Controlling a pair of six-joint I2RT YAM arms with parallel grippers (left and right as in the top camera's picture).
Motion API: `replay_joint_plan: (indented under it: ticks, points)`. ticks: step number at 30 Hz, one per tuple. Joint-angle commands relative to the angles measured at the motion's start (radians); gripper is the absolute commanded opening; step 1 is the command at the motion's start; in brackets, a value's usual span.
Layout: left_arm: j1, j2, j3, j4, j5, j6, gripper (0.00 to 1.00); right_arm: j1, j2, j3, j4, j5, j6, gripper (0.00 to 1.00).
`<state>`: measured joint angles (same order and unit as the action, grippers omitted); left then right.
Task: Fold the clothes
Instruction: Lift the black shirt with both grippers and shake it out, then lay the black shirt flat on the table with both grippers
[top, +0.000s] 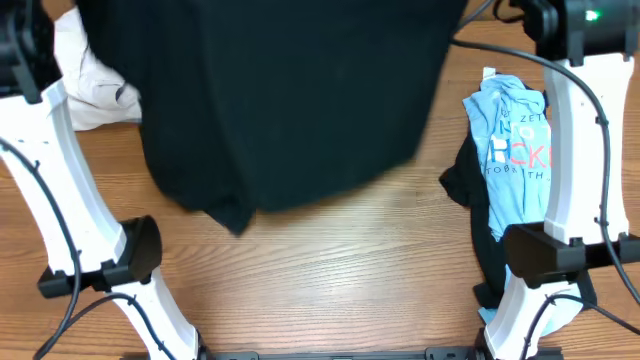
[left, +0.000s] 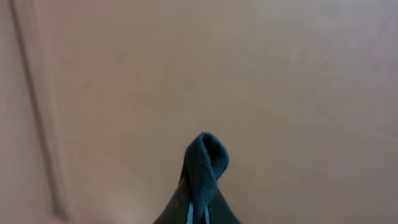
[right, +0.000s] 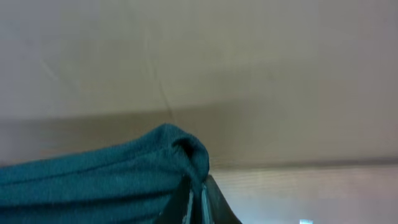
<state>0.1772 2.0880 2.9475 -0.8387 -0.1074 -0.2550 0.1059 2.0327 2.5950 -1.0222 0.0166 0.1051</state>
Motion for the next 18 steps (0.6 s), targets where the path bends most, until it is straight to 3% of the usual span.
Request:
replay_joint_plan:
  ticks: [1,5,11,18]
  points:
    - [0.007,-0.036,0.019,0.124,0.002,0.035,0.04,-0.012,-0.066,0.029,0.098,0.069,-0.027,0.04]
    - [0.008,-0.043,0.019,0.15,0.033,0.063,0.04,-0.016,-0.072,0.03,0.132,0.067,-0.027,0.04]
    - [0.005,-0.023,-0.036,0.069,0.077,0.08,0.04,-0.04,-0.016,0.022,0.048,0.034,-0.023,0.04]
    - [-0.019,0.032,-0.163,-0.159,0.165,0.106,0.04,-0.086,0.103,0.022,-0.115,0.002,-0.023,0.04]
